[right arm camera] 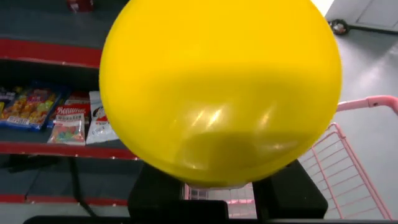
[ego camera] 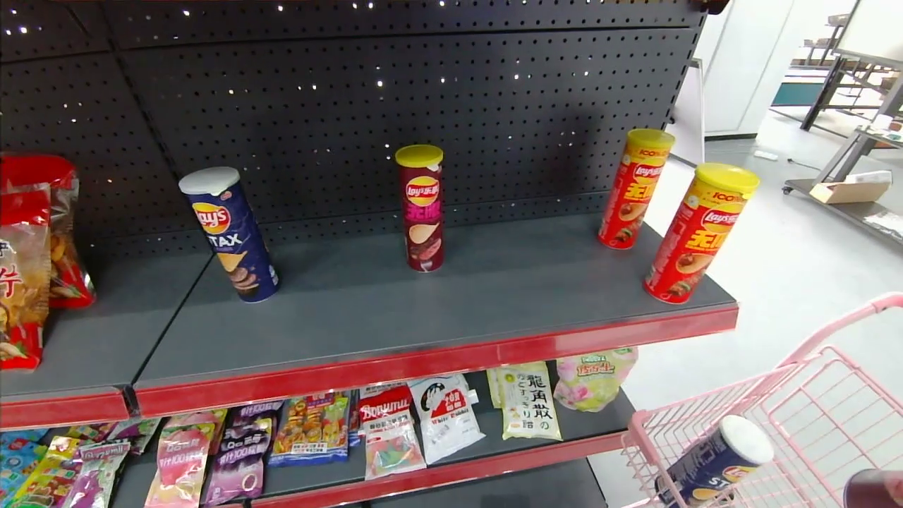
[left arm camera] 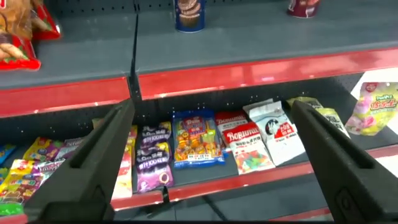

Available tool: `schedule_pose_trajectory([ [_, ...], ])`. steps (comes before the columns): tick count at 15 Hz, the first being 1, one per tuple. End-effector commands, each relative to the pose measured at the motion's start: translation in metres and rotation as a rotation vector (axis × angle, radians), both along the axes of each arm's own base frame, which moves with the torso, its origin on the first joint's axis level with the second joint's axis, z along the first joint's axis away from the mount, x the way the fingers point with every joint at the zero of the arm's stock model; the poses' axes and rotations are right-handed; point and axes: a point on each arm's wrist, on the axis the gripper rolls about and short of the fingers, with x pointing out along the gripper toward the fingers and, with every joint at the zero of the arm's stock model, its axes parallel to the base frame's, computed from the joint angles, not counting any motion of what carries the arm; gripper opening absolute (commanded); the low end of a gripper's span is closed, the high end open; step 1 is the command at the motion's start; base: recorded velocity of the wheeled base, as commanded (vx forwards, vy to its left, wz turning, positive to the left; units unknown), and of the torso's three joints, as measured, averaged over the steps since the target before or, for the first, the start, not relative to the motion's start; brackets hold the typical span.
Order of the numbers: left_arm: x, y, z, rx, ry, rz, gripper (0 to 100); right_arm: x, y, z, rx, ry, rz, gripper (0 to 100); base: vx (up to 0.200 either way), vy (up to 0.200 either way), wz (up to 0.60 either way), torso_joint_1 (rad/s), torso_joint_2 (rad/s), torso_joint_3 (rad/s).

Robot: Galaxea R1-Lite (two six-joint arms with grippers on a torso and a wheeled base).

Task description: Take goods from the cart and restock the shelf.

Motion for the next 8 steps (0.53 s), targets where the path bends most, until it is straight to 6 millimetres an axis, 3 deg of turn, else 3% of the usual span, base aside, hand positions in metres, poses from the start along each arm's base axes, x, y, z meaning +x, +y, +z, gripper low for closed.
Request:
schedule_pose_trajectory([
  [1, 0.000, 0.000, 0.000, 0.000, 0.000, 0.000, 100, -0.002, 0.000, -0.007, 0.006, -0.016, 0.003, 0, 0.200, 0.000, 0.00, -0.022, -0.02, 0.012],
  [4, 0.000, 0.000, 0.000, -0.002, 0.000, 0.000, 100, 0.001, 0.000, -0.012, 0.044, 0.005, 0.001, 0, 0.200, 0.000, 0.00, 0.009, 0.00, -0.001],
  [8, 0.000, 0.000, 0.000, 0.000, 0.000, -0.001, 100, 0.004, 0.000, -0.017, 0.083, 0.023, -0.013, 0, 0.000, 0.000, 0.00, 0.000, 0.00, 0.000],
])
